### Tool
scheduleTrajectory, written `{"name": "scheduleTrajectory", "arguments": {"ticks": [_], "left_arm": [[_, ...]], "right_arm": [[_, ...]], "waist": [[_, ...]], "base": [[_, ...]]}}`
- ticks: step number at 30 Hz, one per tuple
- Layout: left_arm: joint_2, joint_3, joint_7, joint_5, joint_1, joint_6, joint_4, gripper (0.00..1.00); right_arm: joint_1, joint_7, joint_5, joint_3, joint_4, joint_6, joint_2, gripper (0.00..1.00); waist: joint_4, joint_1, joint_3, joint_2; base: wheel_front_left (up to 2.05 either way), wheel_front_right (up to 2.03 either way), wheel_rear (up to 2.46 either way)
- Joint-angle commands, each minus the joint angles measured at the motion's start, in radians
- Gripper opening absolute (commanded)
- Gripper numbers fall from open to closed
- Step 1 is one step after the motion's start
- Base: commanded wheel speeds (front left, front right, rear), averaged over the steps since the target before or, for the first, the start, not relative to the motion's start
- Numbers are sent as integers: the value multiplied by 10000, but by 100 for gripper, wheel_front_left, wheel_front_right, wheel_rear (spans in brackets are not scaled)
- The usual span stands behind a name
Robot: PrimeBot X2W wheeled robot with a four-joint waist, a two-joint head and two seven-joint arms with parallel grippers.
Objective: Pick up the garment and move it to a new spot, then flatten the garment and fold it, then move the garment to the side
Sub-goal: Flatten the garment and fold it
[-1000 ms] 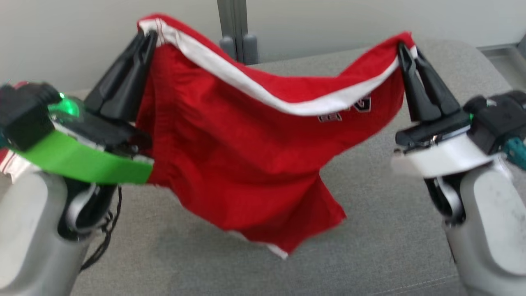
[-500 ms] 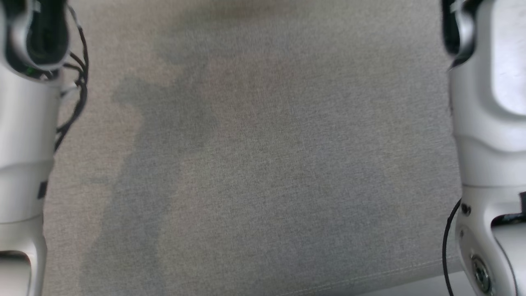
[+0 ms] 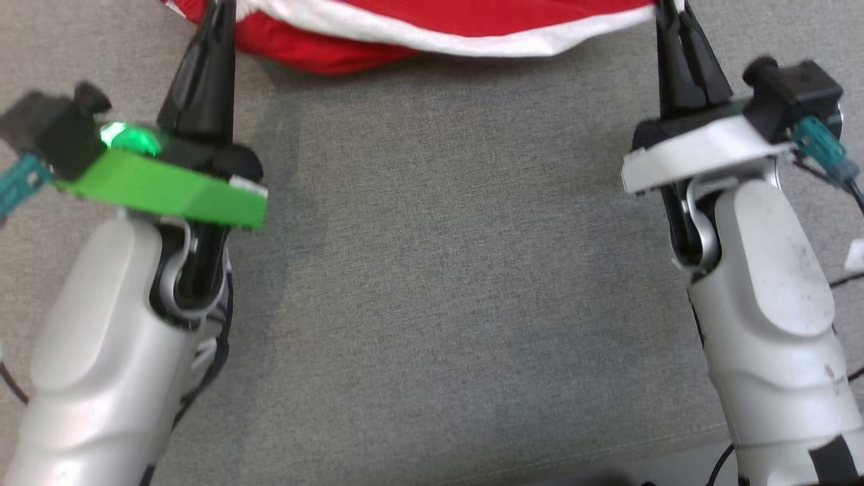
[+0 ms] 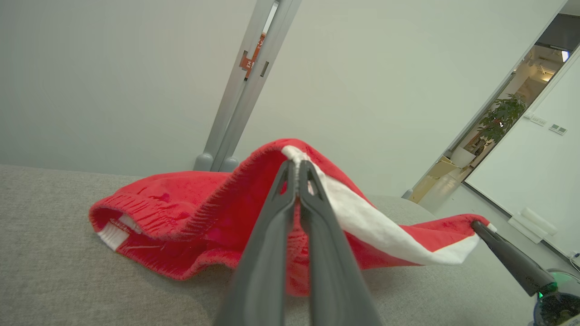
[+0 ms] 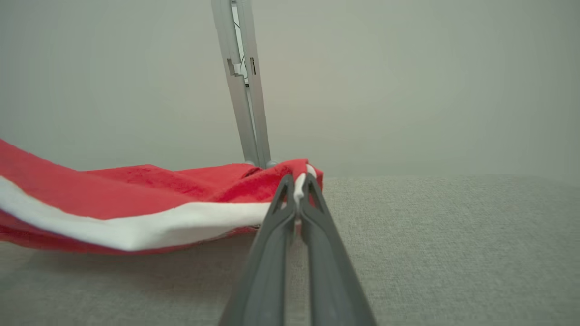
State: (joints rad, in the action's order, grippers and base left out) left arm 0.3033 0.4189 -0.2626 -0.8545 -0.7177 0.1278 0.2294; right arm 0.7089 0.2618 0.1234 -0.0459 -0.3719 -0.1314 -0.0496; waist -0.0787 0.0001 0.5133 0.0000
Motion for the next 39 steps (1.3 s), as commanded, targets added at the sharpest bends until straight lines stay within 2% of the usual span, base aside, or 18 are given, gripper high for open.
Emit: {"name": "scheduleTrajectory", "arguments": {"ticks": [1,7,15,20,25,30,34,39], "left_arm": [[101,-132,-26,197,517,41,-283,0],[-78,-603,-17,598,2813,40,-1976,0],[-348,-678,-19,1046,5653,41,-3716,0],[-533,-973,-17,1112,7239,-73,-4837,0],[-609,-730,22,842,8412,-214,-5238,0],[-933,-445,115,624,8676,-289,-4618,0],[-1342,-241,344,119,8413,-286,-3780,0],[-1901,-255,526,-338,7645,-501,-2629,0]], "right_arm": [[-470,44,145,77,250,14,-20,0],[-2489,45,408,383,1694,14,-16,0],[-5271,39,466,407,3351,14,-15,0],[-6621,-296,337,588,4887,14,-17,0],[-7446,-1290,142,701,6070,14,-14,0],[-7119,-1809,200,646,5858,14,-67,0],[-6378,-2110,250,500,4943,14,-394,0],[-4872,-2470,393,94,3475,11,-971,0]], "waist": [[-38,-1,-476,0],[-61,-1,-1809,0],[-183,-1,-3303,0],[-247,-1,-3665,0],[-100,-1,-3637,0],[315,-1,-3356,0],[781,-1,-3006,0],[1411,-1,-2562,0]], "base": [[0,0,0],[0,0,0],[0,0,0],[0,0,0],[0,0,0],[0,0,0],[0,0,0],[0,0,0]]}}
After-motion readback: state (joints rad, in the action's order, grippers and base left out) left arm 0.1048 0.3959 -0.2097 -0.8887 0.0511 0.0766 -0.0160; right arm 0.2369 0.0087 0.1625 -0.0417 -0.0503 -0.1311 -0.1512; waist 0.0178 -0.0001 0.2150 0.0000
